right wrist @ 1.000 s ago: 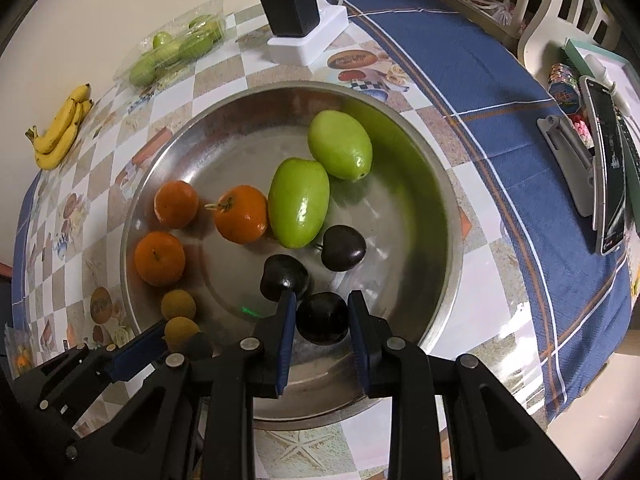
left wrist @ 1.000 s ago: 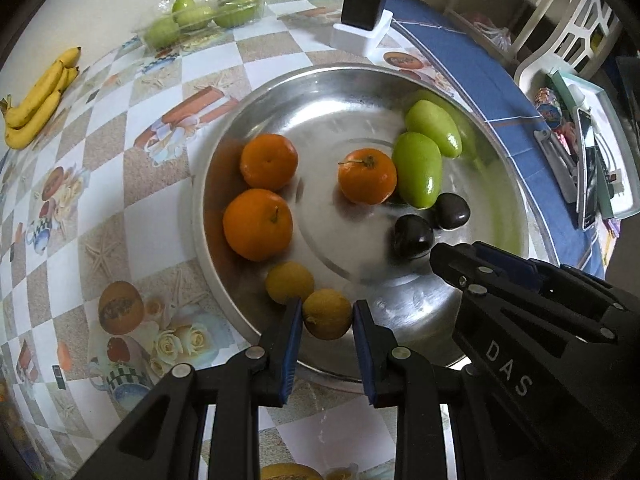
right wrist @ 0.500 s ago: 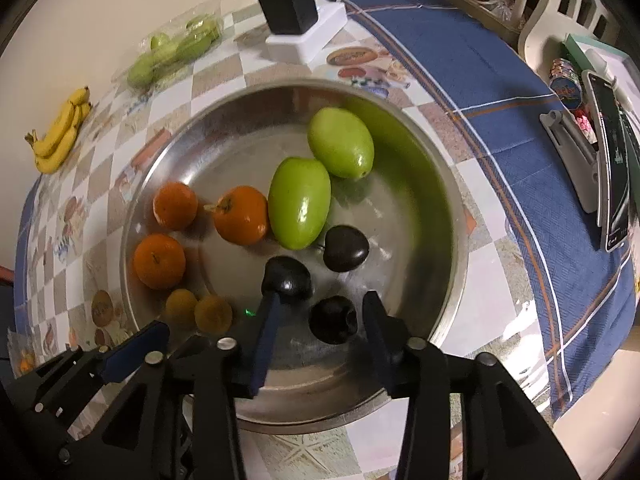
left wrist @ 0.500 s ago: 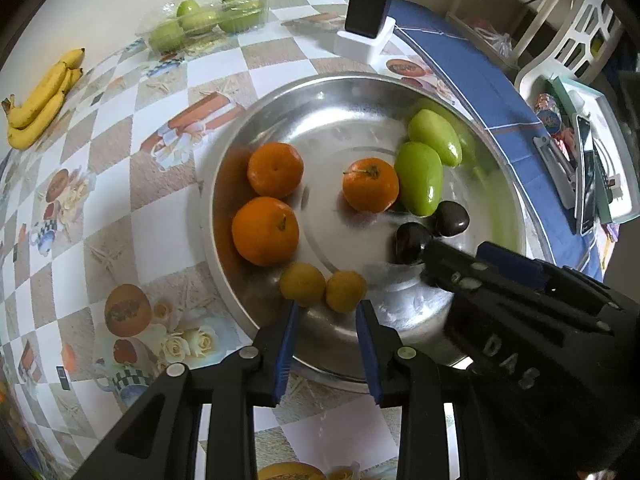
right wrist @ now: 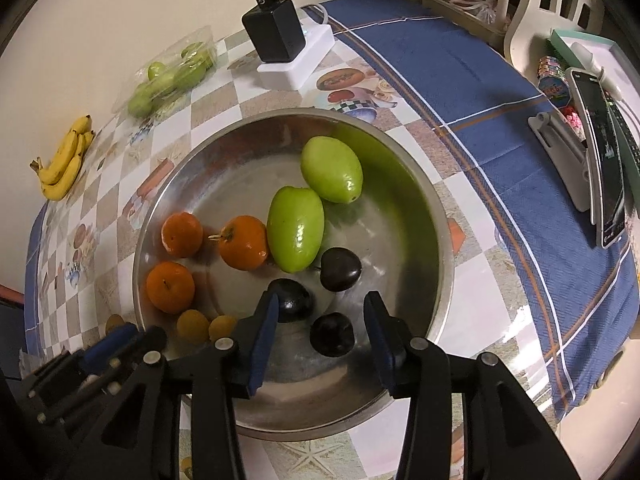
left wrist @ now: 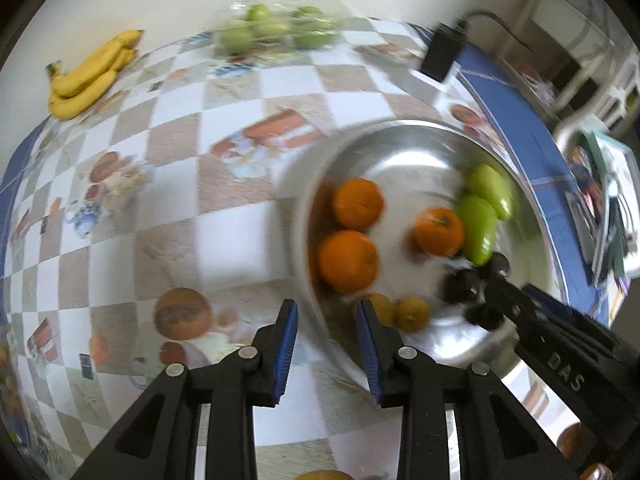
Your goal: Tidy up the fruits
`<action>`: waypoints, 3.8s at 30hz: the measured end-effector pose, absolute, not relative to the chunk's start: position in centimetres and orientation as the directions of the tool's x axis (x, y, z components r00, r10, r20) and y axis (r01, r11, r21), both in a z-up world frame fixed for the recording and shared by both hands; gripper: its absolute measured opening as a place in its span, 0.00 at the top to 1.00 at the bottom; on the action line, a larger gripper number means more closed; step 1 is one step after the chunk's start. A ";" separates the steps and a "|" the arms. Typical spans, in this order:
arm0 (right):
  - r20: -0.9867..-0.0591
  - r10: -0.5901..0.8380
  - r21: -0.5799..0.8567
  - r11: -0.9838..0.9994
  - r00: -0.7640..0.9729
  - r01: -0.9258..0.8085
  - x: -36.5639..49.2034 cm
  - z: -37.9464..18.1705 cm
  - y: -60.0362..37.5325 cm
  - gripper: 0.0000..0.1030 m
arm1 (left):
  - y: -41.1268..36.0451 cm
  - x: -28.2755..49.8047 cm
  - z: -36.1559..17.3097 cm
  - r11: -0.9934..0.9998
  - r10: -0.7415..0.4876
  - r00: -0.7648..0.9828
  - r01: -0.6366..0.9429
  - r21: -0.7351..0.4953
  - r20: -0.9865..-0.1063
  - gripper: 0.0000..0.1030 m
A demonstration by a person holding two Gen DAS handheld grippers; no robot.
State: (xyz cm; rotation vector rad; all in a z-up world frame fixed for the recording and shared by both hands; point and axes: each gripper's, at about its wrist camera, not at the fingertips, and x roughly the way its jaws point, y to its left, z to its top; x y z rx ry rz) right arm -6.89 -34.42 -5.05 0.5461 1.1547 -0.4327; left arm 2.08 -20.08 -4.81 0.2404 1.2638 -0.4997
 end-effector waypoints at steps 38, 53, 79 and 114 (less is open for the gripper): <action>-0.918 -0.086 0.117 0.875 0.388 0.471 -5.1 -4.8 -30.7 0.04 | -12.2 3.9 -5.2 0.958 0.026 0.420 0.248 0.143 -0.907 0.03; -0.918 -0.025 0.166 0.883 0.397 0.440 -6.6 -3.4 -27.5 0.04 | -9.0 0.6 -2.6 0.955 0.092 0.473 0.206 0.212 -0.876 0.03; -0.901 -0.082 0.122 0.894 0.426 0.431 -7.7 -1.2 -26.3 0.04 | -6.0 -0.4 -0.4 0.972 0.027 0.485 0.190 0.136 -0.874 0.03; -0.902 -0.064 0.138 0.894 0.428 0.426 -8.2 -0.7 -26.1 0.04 | -4.4 0.1 0.5 0.985 0.030 0.519 0.129 0.113 -0.854 0.03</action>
